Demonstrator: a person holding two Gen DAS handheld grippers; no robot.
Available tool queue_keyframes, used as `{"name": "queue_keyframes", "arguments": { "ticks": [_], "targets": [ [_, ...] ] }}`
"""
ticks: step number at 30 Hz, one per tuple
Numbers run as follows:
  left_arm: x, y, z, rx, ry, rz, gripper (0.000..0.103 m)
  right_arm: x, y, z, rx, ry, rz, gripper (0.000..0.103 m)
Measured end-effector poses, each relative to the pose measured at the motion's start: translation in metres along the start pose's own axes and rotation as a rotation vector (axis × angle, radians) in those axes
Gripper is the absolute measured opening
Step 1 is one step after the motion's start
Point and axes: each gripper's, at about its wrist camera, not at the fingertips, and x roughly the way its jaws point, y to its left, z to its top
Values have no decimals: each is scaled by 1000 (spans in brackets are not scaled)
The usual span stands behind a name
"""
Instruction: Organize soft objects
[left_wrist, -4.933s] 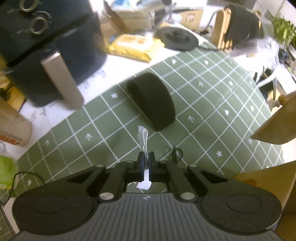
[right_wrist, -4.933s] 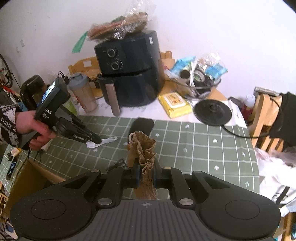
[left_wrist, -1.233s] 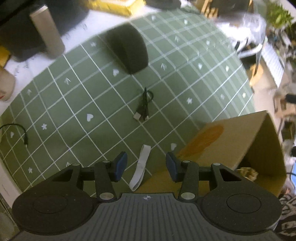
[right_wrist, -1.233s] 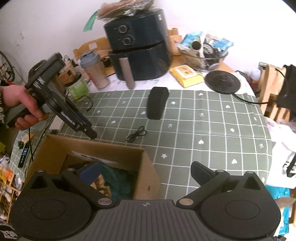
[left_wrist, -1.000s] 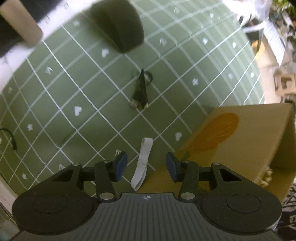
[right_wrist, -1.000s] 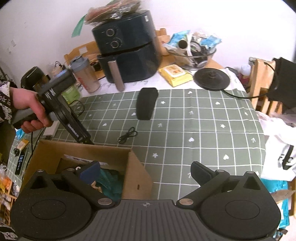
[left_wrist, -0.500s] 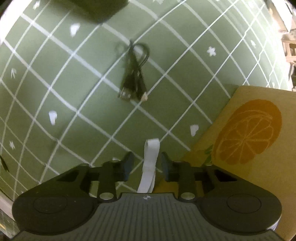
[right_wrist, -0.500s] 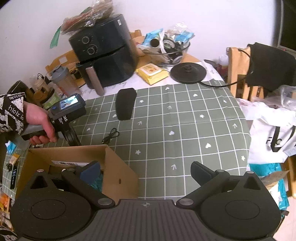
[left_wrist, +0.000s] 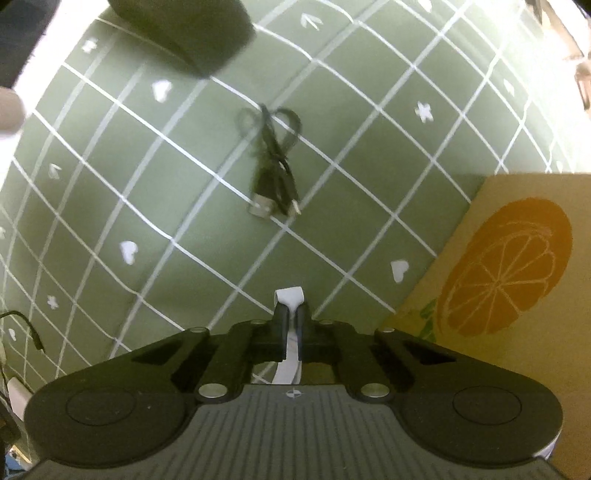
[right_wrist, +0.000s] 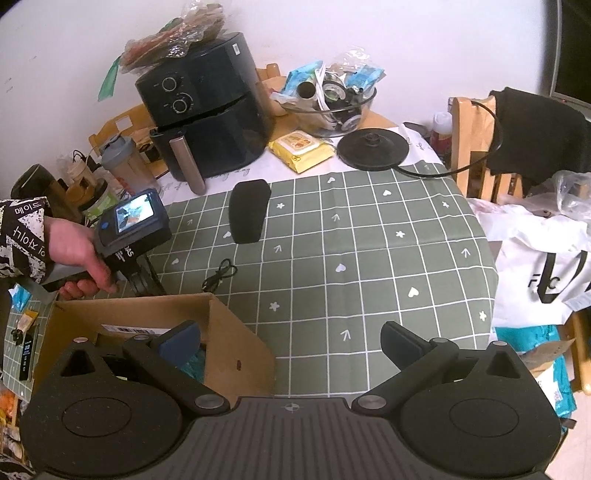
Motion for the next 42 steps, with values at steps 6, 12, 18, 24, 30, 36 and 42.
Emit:
{"name": "queue_keyframes", "arguments": {
  "ticks": [6, 12, 18, 24, 30, 36, 42],
  "targets": [
    [-32, 12, -11, -61, -115, -7, 4, 1, 2, 3, -12, -3, 7, 103],
    [-69, 26, -30, -148, -267, 8, 4, 3, 8, 9, -34, -10, 21, 103],
    [-108, 47, -55, -256, -446, -2, 4, 4, 16, 17, -69, -22, 33, 103],
    [-133, 47, -79, -303, -601, -30, 3, 5, 21, 27, -98, -32, 36, 103],
    [-162, 29, -113, -321, -712, -37, 3, 5, 24, 36, -128, -39, 35, 103],
    [-188, 15, -149, -353, -803, -78, 4, 9, 28, 42, -148, -38, 41, 103],
    [-199, 0, -177, -375, -832, -114, 4, 18, 42, 45, -188, -19, 60, 103]
  ]
}}
